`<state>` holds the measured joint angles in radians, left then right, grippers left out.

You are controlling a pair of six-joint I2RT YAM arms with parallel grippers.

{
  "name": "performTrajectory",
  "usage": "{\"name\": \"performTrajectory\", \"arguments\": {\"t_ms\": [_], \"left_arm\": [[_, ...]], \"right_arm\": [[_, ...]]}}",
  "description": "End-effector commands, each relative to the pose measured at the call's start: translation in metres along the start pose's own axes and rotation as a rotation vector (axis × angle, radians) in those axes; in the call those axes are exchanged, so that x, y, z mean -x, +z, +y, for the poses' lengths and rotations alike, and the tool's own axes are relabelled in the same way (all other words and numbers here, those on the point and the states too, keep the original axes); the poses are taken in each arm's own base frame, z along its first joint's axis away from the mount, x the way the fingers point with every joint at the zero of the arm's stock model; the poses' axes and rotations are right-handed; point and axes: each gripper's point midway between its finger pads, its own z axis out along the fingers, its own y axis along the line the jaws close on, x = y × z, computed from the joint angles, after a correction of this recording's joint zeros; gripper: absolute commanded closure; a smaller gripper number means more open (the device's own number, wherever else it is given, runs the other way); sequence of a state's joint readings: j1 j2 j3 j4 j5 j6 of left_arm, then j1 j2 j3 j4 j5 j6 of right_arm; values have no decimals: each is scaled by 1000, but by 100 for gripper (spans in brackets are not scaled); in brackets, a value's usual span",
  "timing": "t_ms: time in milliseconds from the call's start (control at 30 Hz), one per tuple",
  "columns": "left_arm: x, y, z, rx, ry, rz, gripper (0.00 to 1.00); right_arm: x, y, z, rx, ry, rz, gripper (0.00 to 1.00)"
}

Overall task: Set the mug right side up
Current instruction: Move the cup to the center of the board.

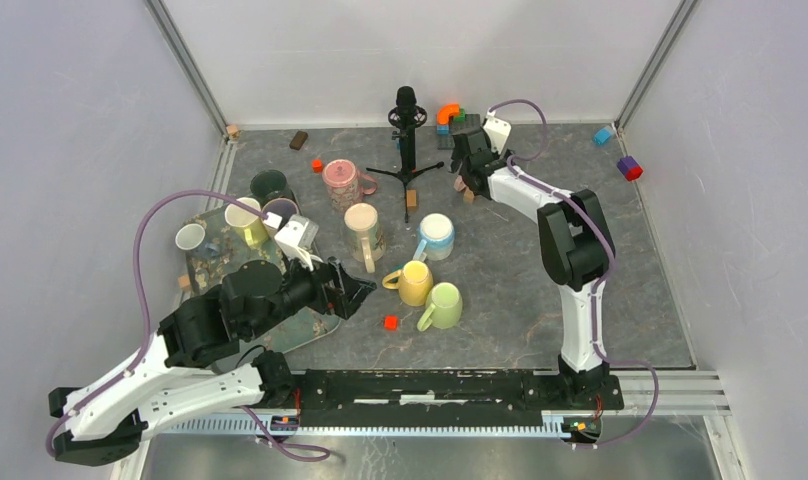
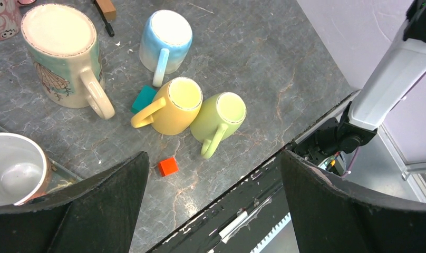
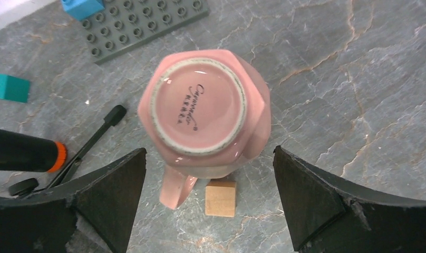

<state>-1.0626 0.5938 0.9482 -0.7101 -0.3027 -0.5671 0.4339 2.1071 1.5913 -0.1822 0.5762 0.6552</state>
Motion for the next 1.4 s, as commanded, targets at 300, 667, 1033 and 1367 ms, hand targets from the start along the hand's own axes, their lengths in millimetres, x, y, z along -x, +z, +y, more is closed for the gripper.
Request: {"name": "performTrajectory", "arguments": {"t_ms": [300, 667, 1033, 1367], "left_arm": [[13, -3, -15, -56, -8, -26, 0], [10, 2, -18, -66, -13, -12, 0], [5, 4, -18, -64, -16, 5, 0], [1, 4, -18, -70, -18, 15, 0]], "right_arm": [[0, 7, -30, 21, 91, 26, 7], [9, 7, -65, 86, -7, 64, 13], [14, 15, -51, 142, -138, 100, 37], [12, 19, -58, 107, -175, 124, 51]]}}
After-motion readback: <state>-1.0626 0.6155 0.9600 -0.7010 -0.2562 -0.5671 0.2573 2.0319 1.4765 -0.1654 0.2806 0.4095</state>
